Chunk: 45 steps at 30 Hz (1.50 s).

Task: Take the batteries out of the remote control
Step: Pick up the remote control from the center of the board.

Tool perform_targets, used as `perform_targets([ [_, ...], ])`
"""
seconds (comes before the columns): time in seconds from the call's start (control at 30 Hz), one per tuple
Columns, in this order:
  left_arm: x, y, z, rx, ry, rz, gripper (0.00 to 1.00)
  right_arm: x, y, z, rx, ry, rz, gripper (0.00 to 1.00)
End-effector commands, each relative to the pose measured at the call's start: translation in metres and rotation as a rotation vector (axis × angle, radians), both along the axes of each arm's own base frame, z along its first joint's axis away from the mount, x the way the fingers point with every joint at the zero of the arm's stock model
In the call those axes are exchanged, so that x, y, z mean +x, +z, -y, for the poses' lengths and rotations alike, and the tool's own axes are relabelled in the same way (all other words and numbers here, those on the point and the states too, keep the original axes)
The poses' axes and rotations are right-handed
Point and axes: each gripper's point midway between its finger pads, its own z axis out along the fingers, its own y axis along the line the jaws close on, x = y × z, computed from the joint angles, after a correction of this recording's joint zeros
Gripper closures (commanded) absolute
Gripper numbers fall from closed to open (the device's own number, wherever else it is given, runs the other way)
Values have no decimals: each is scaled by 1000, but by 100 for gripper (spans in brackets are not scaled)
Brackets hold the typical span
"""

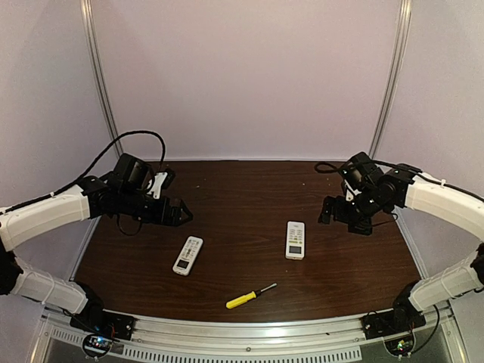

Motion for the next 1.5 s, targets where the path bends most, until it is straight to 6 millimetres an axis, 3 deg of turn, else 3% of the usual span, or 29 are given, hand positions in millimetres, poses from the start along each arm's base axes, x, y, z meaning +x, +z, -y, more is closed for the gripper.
perform_targets([
  [0.0,3,13,5,-36,-2,38,3,3,2,-3,-64,-14,-21,0],
  [0.33,-5,12,6,-29,-7,29,3,3,-10,-32,-185,56,-107,0],
  [0.8,-14,10,3,-29,-5,22,3,16,-59,-79,-233,86,-271,0],
  [1.2,-13,9,0,-25,17,25,3,38,-97,-93,-318,86,-340,0],
  [1.47,-15,5,-2,-21,22,13,3,54,-120,-84,-323,81,-368,0],
])
